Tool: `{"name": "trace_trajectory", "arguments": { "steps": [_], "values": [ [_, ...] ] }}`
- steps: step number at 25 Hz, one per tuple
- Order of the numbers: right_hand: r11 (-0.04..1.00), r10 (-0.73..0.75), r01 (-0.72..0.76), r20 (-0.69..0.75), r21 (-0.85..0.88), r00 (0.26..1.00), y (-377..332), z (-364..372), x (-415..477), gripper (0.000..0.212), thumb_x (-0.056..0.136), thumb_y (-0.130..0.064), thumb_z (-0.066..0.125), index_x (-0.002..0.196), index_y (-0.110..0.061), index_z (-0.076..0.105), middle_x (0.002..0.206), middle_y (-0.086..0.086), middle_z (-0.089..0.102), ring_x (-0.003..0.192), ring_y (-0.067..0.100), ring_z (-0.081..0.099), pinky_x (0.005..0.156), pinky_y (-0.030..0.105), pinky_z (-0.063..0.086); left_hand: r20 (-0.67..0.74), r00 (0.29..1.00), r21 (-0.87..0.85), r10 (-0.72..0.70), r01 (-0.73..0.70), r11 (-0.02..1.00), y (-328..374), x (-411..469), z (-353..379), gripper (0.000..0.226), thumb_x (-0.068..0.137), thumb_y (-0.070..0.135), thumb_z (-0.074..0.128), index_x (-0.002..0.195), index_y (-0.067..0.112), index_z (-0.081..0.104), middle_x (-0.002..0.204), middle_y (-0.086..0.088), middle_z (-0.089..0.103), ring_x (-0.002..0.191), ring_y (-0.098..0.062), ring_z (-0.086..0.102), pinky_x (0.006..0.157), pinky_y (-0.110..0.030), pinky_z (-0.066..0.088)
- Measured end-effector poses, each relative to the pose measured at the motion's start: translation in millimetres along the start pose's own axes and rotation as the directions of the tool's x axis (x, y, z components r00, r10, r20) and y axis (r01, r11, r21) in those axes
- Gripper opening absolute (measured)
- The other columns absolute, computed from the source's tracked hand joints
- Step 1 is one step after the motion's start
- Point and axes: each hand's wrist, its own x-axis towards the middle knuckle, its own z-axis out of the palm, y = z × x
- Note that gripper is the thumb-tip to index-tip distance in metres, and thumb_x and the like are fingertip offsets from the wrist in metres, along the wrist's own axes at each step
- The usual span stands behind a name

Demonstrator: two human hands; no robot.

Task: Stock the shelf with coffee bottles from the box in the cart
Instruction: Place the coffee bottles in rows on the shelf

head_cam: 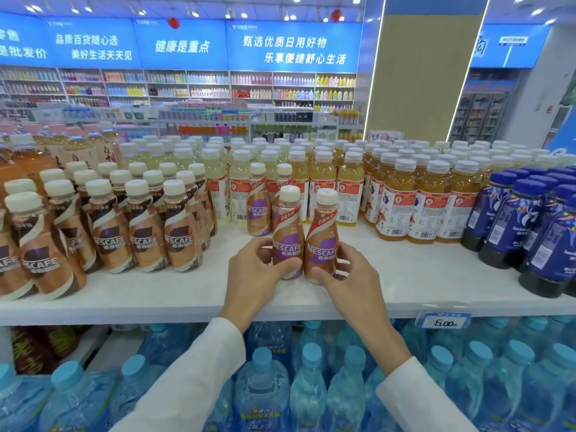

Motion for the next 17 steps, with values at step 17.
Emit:
{"name": "trace_trajectory", "arguments": {
  "steps": [17],
  "values": [
    [1.0,-0.015,0.015,0.035,-0.013,0.999,42,-3,133,0.059,0.083,-0.013,0.079,0.136,-0.025,0.058,0.126,-0.005,0.068,0.109,0.009,0.062,0.096,0.031,0.051,-0.24,0.969,0.011,-0.052,0.056,0.998,22,78,118,0.044,0.094,0.024,0.07,0.13,0.008,0.051,0.135,-0.014,0.055,0.121,-0.033,0.056,0.101,-0.046,0.049]
  ]
}}
